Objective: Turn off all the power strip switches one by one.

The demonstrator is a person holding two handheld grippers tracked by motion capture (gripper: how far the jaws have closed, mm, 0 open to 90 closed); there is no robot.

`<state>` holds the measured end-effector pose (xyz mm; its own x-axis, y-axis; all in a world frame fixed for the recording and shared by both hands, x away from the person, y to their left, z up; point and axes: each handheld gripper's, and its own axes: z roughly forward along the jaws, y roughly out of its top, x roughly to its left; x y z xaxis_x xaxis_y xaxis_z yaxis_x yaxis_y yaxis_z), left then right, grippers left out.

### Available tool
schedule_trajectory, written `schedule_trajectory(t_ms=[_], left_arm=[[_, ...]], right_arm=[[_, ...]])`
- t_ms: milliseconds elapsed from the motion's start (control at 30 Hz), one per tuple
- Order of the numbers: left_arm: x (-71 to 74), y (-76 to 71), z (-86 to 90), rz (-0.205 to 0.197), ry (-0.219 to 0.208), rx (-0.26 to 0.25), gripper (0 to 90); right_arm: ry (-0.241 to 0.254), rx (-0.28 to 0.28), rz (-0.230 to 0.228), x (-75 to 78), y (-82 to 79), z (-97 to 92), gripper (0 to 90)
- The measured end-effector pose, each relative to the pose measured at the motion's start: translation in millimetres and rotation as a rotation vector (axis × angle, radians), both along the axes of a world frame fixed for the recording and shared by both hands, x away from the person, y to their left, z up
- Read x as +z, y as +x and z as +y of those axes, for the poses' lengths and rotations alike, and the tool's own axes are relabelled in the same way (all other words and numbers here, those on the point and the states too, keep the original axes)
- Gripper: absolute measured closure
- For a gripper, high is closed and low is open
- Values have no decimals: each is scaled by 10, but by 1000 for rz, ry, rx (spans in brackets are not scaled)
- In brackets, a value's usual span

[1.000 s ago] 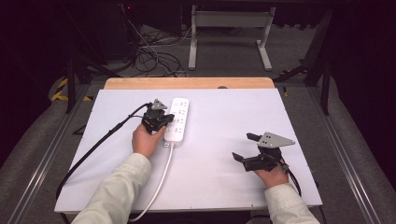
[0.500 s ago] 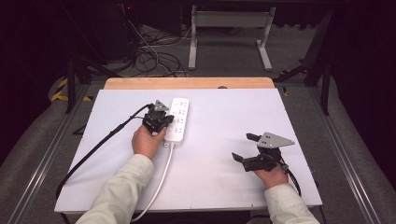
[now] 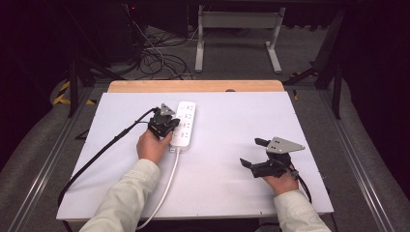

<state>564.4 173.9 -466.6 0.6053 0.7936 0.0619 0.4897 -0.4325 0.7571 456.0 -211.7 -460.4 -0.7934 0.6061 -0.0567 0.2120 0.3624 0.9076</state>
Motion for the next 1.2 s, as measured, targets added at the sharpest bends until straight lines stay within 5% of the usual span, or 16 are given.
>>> schedule_trajectory(t_ms=[300,400,567,600,733,833,933,1200], left_arm=[[4,10,-6,16,-10,-6,900],[51,37,53,47,-69,-12,900],[249,98,145,15,-241,-37,900],[274,123,166,14,-246,-28,900],[338,165,123,-10,-129,-82,900],[352,179,98,-12,-133,-100,900],[349,228,44,-31,-94,-87,900],[234,425,58,30,-64,-50,900]], right_arm=[[0,-1,2,1,2,-6,81],[1,-2,2,2,0,-11,81],[-1,-4,12,-14,20,-20,81],[0,-4,12,-14,21,-20,81],[3,-4,9,-9,14,-24,81],[1,-3,9,-10,11,-23,81],[1,-4,11,-11,10,-20,81],[6,-12,10,-10,-24,-44,81]])
